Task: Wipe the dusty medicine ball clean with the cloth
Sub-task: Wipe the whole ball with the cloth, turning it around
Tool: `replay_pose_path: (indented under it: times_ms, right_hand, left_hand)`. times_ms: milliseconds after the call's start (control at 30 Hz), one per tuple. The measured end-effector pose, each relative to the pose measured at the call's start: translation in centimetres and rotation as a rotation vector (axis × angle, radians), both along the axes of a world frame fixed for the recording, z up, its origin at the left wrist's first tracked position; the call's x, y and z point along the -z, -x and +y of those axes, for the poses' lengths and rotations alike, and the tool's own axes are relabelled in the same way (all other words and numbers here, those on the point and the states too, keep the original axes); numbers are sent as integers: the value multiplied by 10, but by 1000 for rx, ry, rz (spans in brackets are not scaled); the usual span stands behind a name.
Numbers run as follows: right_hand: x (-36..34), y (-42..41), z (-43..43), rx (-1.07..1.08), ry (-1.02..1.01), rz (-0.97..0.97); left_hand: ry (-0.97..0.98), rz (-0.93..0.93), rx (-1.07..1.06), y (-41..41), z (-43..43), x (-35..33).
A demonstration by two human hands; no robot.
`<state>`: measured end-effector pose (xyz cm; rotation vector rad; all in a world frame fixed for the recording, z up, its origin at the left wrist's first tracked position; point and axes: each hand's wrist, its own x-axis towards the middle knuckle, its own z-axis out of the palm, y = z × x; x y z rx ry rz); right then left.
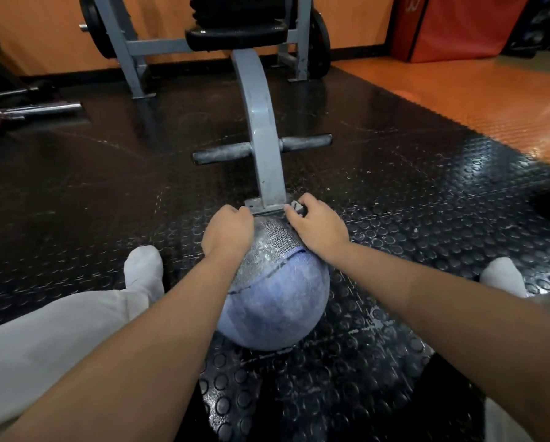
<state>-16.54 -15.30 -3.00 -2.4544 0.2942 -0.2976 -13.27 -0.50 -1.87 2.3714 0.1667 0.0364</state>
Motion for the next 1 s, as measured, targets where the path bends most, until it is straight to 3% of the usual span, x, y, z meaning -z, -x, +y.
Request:
replay_pose_path:
  times_ms: [100, 233, 367, 467, 667, 700, 833, 1000]
  right_hand:
    - [-11, 3, 8, -50, 91, -45]
    - [-21, 18, 49, -159, 230, -249]
    - [-11, 28, 47, -301, 130, -350]
    - [-7, 25, 29, -337, -76, -251]
    - [25, -4, 1, -131, -459, 189]
    - [25, -7, 6, -130, -450, 194]
    - [-1, 4, 34, -224, -73, 66]
    - [-19, 45, 62, -648, 230, -279]
  left_hand:
    - [-19, 13, -23, -1, -4, -1]
    - [9, 69, -83, -12, 0, 2]
    - [45, 70, 5, -16, 12, 5]
    - [31, 50, 6, -15, 18, 6]
    - [24, 151, -66, -14, 30, 10]
    - [17, 186, -62, -14, 31, 9]
    - [54, 236, -82, -12, 33, 6]
    - [148, 229, 35, -12, 29, 2]
